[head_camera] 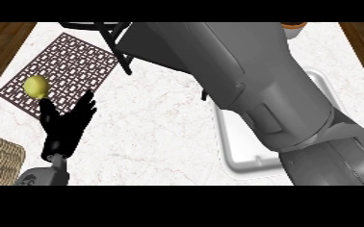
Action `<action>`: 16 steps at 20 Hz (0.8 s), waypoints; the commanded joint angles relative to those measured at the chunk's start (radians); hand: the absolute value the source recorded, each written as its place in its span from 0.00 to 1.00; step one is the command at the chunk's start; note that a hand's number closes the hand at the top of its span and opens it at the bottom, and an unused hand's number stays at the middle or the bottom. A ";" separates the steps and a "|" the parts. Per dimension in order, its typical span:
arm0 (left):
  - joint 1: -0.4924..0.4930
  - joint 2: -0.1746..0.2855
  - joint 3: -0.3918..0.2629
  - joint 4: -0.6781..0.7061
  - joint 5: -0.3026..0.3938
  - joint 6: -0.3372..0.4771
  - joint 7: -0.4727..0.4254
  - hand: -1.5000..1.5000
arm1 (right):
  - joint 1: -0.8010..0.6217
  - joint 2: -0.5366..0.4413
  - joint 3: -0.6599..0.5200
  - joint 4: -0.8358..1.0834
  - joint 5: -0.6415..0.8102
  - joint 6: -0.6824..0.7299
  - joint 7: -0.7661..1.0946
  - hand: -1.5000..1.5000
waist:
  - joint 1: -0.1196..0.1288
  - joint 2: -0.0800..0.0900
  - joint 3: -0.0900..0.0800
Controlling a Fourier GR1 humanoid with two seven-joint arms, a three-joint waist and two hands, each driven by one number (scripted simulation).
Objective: Pick the cupcake from the tray and place it in the tiered shelf
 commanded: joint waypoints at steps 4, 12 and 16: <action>0.014 -0.010 -0.009 -0.027 -0.011 0.015 0.037 0.50 | -0.016 -0.001 -0.036 0.126 0.020 -0.100 -0.026 1.00 | 0.001 0.002 -0.002; -0.069 -0.014 -0.002 -0.018 -0.025 0.048 0.102 0.50 | -0.030 0.011 -0.047 0.147 0.013 -0.131 -0.090 1.00 | -0.007 0.000 -0.002; 0.026 -0.024 -0.001 0.010 -0.017 0.003 0.003 0.50 | -0.024 -0.006 -0.083 0.202 0.008 -0.137 -0.152 1.00 | 0.001 0.005 -0.002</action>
